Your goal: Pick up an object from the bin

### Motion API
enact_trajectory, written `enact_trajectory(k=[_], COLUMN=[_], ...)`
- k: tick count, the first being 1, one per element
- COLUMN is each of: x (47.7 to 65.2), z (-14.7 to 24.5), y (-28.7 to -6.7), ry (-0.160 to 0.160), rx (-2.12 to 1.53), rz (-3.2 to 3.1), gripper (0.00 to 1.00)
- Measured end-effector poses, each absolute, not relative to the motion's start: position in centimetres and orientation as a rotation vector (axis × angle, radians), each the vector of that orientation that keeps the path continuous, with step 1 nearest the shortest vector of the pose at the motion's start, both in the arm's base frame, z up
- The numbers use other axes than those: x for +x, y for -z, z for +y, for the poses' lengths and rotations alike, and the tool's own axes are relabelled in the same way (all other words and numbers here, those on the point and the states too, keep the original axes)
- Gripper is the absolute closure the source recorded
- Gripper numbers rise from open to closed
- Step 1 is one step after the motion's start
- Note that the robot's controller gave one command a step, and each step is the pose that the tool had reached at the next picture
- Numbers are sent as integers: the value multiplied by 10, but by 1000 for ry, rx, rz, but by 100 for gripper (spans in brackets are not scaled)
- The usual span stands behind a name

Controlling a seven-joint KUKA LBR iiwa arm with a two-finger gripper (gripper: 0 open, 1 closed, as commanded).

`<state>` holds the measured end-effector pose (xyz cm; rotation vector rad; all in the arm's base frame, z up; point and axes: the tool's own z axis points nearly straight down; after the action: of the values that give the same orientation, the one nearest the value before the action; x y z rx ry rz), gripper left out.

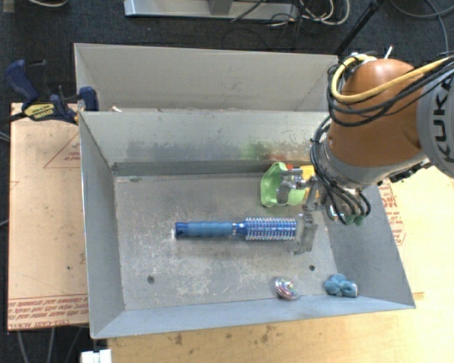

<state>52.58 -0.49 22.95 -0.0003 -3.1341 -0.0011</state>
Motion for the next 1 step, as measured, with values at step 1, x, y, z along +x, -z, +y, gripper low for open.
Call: enact_trajectory(k=[1], x=[547], z=[37], y=[-119], ry=[3], rx=[246], rz=[-3126], gripper=[0])
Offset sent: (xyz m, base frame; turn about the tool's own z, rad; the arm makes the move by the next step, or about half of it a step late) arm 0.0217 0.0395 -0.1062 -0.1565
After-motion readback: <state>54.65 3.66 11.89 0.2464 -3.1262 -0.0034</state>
